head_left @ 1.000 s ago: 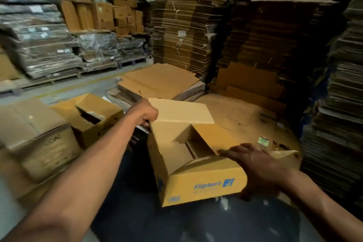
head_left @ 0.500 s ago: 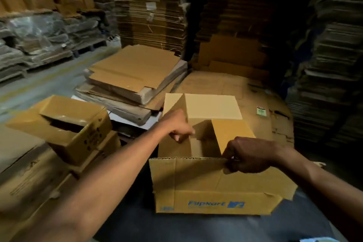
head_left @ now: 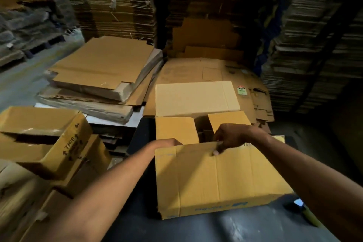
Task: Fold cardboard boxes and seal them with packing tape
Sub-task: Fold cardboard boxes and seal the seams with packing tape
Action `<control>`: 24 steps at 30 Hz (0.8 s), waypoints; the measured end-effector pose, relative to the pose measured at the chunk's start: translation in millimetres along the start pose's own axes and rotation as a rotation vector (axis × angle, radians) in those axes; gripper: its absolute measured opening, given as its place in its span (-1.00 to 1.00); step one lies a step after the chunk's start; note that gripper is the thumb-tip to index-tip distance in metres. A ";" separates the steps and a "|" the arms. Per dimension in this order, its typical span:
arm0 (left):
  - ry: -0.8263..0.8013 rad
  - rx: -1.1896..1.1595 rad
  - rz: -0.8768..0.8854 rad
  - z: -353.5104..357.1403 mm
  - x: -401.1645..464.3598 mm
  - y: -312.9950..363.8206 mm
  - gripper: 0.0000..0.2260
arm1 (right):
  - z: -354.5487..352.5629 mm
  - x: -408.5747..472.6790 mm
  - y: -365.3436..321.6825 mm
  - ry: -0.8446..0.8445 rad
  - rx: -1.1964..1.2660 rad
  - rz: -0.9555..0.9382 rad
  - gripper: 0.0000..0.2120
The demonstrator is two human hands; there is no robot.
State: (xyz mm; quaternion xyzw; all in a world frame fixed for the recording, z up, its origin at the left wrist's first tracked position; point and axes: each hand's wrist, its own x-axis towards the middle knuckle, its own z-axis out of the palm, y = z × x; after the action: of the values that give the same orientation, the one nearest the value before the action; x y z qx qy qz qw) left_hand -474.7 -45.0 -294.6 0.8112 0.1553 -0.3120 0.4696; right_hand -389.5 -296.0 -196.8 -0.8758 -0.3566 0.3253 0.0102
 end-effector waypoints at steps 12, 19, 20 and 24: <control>0.602 -0.491 0.100 -88.7 49.4 9.7 -0.87 | 115.2 49.1 -0.9 0.566 0.109 0.219 -0.91; 0.751 0.318 0.133 -123.6 96.9 56.0 -0.65 | 134.4 65.3 -4.3 0.503 0.356 0.331 -0.93; 0.765 0.358 0.150 -131.8 106.0 65.3 -0.62 | 135.3 66.0 -4.9 0.493 0.362 0.336 -0.90; 0.694 0.575 0.163 -149.0 140.7 95.4 -0.44 | 131.6 71.2 -3.7 0.464 0.415 0.329 -0.83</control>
State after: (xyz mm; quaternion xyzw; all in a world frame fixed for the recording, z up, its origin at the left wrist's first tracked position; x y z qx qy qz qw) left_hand -262.5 28.4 -268.6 0.9746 0.1462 -0.0145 0.1688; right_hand -429.7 -276.5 -339.6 -0.9514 -0.1251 0.1802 0.2161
